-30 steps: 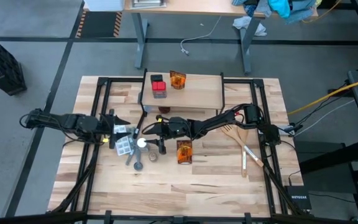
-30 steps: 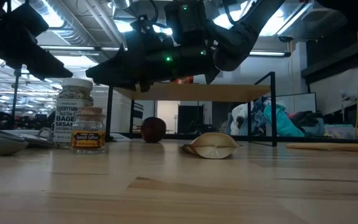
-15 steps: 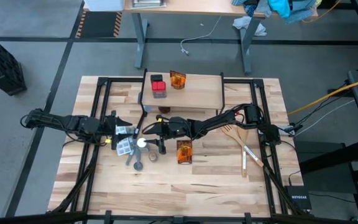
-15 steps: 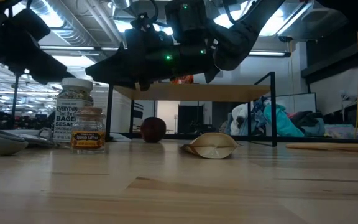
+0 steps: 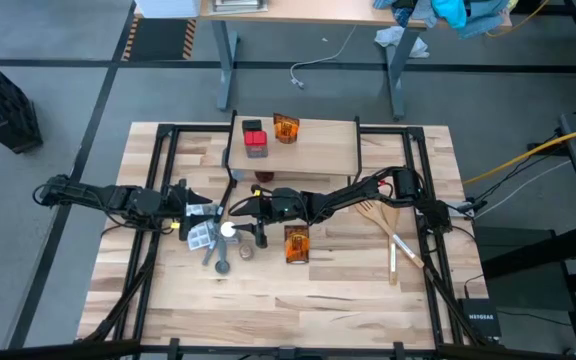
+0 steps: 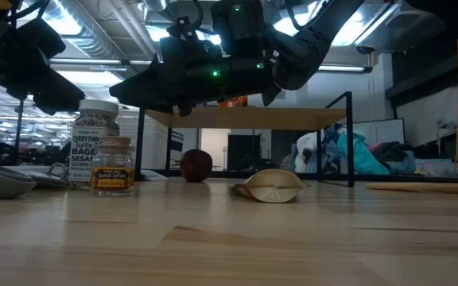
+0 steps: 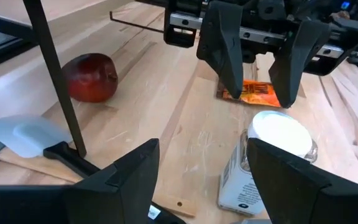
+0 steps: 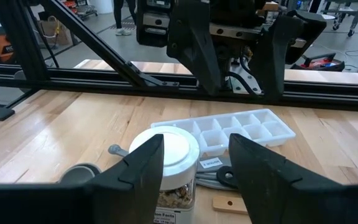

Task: Shelf spices
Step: Put the white seasoning bottle on the shelf

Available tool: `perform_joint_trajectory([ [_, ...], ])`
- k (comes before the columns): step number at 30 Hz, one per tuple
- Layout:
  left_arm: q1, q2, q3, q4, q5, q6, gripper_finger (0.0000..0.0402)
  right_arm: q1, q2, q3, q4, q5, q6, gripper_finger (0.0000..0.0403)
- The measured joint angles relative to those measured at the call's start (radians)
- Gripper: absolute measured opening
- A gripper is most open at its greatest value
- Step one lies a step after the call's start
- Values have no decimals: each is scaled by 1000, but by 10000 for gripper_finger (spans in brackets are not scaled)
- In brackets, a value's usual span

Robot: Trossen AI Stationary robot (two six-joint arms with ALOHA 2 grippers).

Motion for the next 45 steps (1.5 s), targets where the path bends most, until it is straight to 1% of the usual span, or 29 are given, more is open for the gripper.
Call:
perform_joint_trajectory([
  [4,0,0,1,-5,0,0,235,0,0,0,0,-10,0,189],
  [8,0,0,1,-7,0,0,235,-8,0,0,7,-123,6,189],
  [10,0,0,1,-8,0,0,235,-7,0,0,9,-107,22,189],
  [13,0,0,1,-9,0,0,235,7,0,0,8,-30,26,198],
  [17,0,0,1,-9,0,0,235,15,0,0,8,-13,26,241],
  [19,0,0,1,-10,0,0,235,16,0,0,8,9,30,273],
  [25,0,0,1,-10,0,0,235,19,0,0,8,15,85,368],
  [28,0,0,1,-10,0,0,235,25,0,0,7,65,86,394],
  [30,0,0,1,-11,0,1,235,29,0,0,7,82,87,395],
  [36,0,0,1,-11,0,1,235,49,0,0,-1,97,88,377],
  [41,0,0,1,-12,0,1,235,72,0,0,3,103,88,375],
  [45,0,0,1,-12,0,1,235,82,3,0,-15,156,87,374],
])
